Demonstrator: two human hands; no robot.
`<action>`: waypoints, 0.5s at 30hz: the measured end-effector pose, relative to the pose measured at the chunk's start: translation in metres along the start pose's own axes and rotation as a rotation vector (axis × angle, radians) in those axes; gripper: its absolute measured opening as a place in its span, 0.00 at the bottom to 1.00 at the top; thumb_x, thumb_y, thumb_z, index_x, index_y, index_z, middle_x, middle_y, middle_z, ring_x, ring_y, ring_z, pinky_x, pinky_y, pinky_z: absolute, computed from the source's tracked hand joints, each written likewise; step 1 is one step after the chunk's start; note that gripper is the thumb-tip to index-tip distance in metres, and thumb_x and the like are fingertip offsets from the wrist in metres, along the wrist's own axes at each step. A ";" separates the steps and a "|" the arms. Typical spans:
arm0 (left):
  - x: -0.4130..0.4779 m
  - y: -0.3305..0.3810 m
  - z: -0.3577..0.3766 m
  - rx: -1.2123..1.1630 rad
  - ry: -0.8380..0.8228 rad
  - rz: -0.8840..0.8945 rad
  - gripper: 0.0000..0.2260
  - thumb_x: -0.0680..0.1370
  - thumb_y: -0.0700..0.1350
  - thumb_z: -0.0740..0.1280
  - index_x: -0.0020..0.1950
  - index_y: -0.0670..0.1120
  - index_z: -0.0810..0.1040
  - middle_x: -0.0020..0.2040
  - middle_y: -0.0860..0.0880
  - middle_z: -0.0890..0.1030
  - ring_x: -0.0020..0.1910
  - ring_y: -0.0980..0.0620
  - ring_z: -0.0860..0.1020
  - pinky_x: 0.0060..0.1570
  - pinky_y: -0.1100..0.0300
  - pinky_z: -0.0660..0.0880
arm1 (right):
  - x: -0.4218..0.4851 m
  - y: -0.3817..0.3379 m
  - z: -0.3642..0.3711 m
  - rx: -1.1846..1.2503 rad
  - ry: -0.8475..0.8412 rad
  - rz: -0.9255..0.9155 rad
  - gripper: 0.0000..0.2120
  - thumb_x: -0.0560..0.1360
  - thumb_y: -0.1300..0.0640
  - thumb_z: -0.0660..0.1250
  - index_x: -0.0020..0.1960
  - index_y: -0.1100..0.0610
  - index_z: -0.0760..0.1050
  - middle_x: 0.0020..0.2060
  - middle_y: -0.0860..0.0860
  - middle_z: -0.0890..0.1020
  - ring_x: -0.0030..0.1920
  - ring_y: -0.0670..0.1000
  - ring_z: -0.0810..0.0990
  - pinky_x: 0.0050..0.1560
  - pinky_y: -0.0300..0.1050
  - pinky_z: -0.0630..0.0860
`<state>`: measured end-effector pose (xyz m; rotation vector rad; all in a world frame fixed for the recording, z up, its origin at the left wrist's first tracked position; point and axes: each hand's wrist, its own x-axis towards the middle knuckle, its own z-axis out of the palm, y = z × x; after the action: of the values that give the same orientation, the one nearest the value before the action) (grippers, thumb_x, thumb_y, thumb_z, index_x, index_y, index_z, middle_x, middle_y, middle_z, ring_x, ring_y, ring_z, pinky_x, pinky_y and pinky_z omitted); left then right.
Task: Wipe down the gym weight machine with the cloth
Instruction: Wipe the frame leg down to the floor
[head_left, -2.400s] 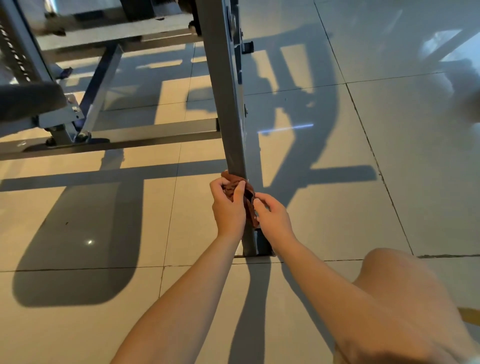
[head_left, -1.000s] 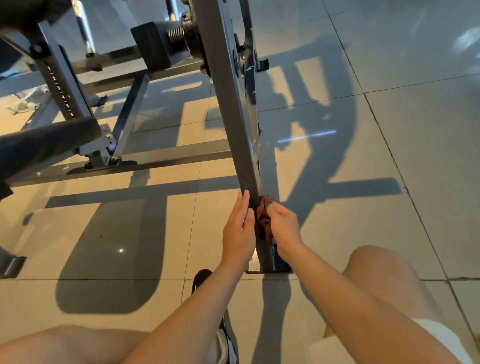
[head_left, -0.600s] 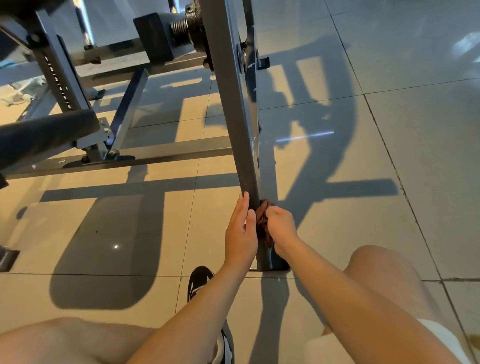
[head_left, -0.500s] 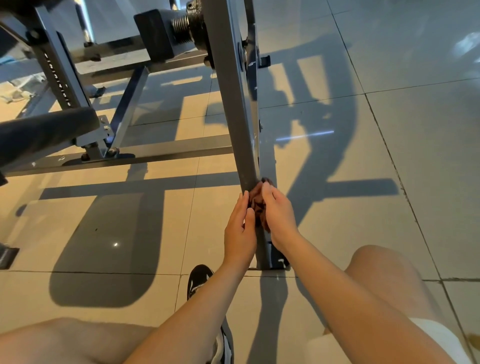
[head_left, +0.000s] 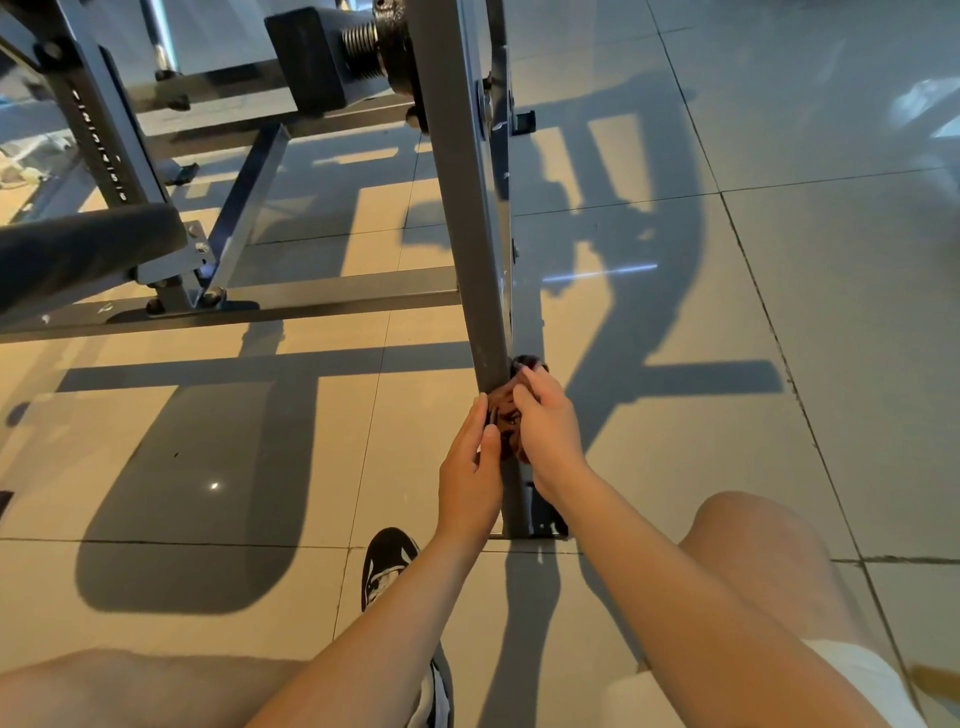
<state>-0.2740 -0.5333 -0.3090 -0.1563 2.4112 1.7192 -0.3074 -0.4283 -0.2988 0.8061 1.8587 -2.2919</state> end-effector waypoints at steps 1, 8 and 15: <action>0.001 0.000 -0.001 -0.008 -0.001 -0.007 0.20 0.87 0.49 0.57 0.79 0.56 0.64 0.77 0.58 0.68 0.75 0.62 0.65 0.75 0.59 0.64 | -0.002 0.000 0.003 -0.027 -0.003 -0.030 0.16 0.86 0.55 0.57 0.71 0.48 0.74 0.63 0.46 0.79 0.62 0.45 0.78 0.64 0.45 0.77; -0.002 0.001 0.003 0.039 -0.001 -0.026 0.20 0.87 0.51 0.56 0.79 0.59 0.62 0.78 0.62 0.64 0.75 0.66 0.61 0.76 0.62 0.60 | -0.017 0.044 -0.008 -0.180 -0.002 0.175 0.14 0.86 0.53 0.56 0.61 0.51 0.79 0.51 0.50 0.84 0.55 0.52 0.82 0.53 0.46 0.80; 0.001 0.002 0.000 -0.068 0.003 -0.036 0.19 0.87 0.49 0.56 0.78 0.57 0.67 0.74 0.59 0.72 0.71 0.65 0.69 0.72 0.62 0.67 | -0.008 0.009 0.009 -0.119 0.009 -0.122 0.22 0.84 0.53 0.61 0.77 0.46 0.67 0.64 0.47 0.79 0.62 0.44 0.78 0.60 0.38 0.78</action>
<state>-0.2750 -0.5324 -0.3070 -0.2108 2.3379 1.7876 -0.3002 -0.4415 -0.3016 0.7070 2.0793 -2.2225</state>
